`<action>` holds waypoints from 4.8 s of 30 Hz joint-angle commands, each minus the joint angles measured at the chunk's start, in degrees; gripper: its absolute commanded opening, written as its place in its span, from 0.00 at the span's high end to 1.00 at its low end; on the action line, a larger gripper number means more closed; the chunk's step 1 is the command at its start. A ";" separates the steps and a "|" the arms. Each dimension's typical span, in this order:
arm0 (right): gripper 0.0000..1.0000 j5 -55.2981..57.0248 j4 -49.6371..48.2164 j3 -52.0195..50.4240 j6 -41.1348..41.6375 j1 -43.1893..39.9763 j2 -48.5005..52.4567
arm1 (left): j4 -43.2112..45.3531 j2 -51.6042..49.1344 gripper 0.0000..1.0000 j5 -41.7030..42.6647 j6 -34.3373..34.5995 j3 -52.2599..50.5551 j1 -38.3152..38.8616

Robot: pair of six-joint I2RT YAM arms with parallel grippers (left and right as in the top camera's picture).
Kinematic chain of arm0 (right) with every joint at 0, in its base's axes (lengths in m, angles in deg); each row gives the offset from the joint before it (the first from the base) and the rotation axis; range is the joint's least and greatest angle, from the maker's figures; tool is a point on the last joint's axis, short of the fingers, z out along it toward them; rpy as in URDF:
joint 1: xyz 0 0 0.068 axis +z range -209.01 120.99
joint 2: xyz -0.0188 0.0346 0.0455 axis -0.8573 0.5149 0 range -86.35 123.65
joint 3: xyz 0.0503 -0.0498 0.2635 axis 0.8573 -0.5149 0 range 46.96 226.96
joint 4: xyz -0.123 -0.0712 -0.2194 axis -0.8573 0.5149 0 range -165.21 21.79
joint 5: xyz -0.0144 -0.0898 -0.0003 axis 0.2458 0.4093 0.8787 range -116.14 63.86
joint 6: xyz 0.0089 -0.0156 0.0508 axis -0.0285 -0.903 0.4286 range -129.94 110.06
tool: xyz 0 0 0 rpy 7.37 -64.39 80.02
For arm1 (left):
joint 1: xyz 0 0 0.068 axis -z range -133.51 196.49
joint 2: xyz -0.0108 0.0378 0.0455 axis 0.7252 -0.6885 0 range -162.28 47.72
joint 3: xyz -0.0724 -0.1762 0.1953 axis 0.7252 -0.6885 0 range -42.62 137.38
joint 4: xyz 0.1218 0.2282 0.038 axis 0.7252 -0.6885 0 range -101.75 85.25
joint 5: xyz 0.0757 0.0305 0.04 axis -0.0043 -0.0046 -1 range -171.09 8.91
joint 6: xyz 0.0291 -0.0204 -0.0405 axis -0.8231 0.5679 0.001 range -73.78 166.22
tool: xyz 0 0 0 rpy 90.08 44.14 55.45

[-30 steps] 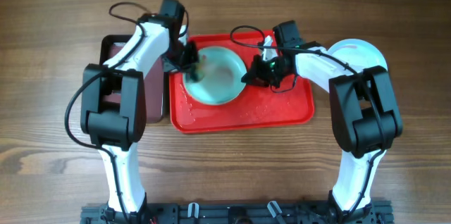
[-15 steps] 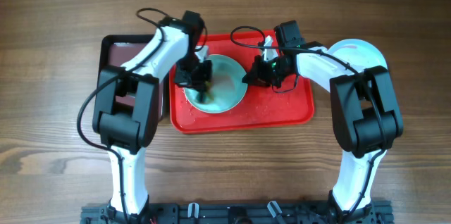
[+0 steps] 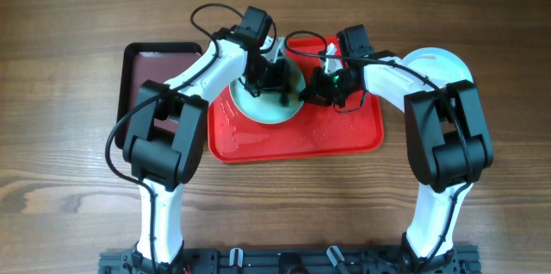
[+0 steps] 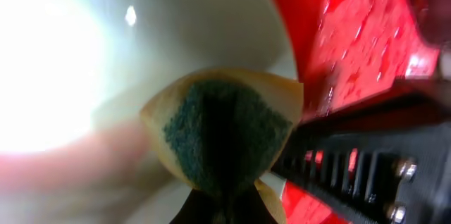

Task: Clean dirty plates on tray and stack at the side
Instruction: 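Scrub the blue plate with the sponge in the left gripper, then lift the sponge away left and tilt the plate up with right gripper, then carry the blue plate right and stack it on the plate pile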

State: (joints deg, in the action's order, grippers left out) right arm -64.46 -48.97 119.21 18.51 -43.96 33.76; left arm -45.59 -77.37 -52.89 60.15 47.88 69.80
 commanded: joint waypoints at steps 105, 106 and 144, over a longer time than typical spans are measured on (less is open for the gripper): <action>0.96 61.35 24.35 -1.14 0.13 21.03 -34.45 | -35.63 -1.36 0.96 -11.72 1.73 25.31 -5.99; 0.96 57.57 23.87 -1.14 0.09 17.62 -34.45 | -35.63 -1.36 0.96 -11.72 1.73 25.31 -5.99; 0.78 38.51 17.73 -2.56 -2.97 -41.35 -16.39 | -34.51 -1.36 0.96 -12.00 1.70 25.31 -5.42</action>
State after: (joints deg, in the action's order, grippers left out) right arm -25.80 -31.55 116.74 18.16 -85.05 16.56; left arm -80.29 -78.45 -65.93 61.55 73.56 64.12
